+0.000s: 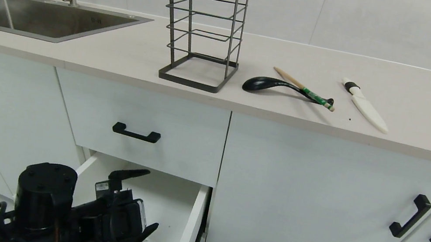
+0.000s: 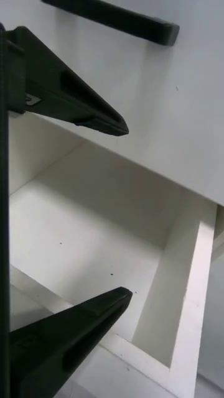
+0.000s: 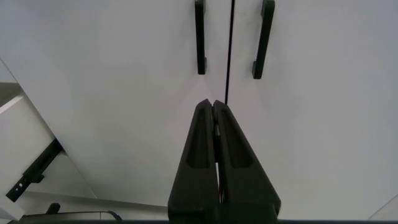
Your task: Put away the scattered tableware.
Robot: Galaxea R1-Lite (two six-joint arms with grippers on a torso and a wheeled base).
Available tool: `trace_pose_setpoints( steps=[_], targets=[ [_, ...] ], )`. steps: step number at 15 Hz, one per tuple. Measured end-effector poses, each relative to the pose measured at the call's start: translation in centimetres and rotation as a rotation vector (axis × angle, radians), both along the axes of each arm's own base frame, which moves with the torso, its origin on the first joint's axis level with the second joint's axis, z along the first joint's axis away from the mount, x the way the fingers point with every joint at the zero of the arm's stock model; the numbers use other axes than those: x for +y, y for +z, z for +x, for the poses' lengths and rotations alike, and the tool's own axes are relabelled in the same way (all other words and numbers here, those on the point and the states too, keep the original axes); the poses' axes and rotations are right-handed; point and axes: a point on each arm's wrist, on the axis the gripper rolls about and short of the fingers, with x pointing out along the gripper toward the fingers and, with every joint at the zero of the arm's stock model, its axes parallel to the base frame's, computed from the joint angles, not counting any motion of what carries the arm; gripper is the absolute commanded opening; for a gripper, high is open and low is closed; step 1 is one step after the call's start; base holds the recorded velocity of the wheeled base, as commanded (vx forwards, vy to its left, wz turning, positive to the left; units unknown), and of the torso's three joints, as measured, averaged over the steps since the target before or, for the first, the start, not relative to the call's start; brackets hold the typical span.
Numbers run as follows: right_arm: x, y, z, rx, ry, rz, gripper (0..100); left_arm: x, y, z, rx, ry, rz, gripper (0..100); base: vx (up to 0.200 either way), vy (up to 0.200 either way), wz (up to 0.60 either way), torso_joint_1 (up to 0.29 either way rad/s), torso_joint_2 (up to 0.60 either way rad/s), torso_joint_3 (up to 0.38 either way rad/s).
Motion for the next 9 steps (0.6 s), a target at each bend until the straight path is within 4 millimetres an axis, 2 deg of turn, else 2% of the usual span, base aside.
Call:
trace_pose_setpoints(
  steps=[3,6,9],
  targets=[
    [0.0,0.0,0.0,0.0,0.0,0.0,0,0.7,-0.1,-1.2,0.021,-0.003,0.013,100,0.0,0.0,0.0,0.0,0.0,0.0],
    [0.0,0.0,0.0,0.0,-0.001,0.0,0,0.8,1.0,-1.8,-0.016,-0.013,-0.006,100,0.0,0.0,0.0,0.0,0.0,0.0],
    [0.0,0.0,0.0,0.0,0.0,0.0,0,0.2,4.2,-2.1,-0.155,-0.038,-0.115,100,0.0,0.0,0.0,0.0,0.0,0.0]
  ],
)
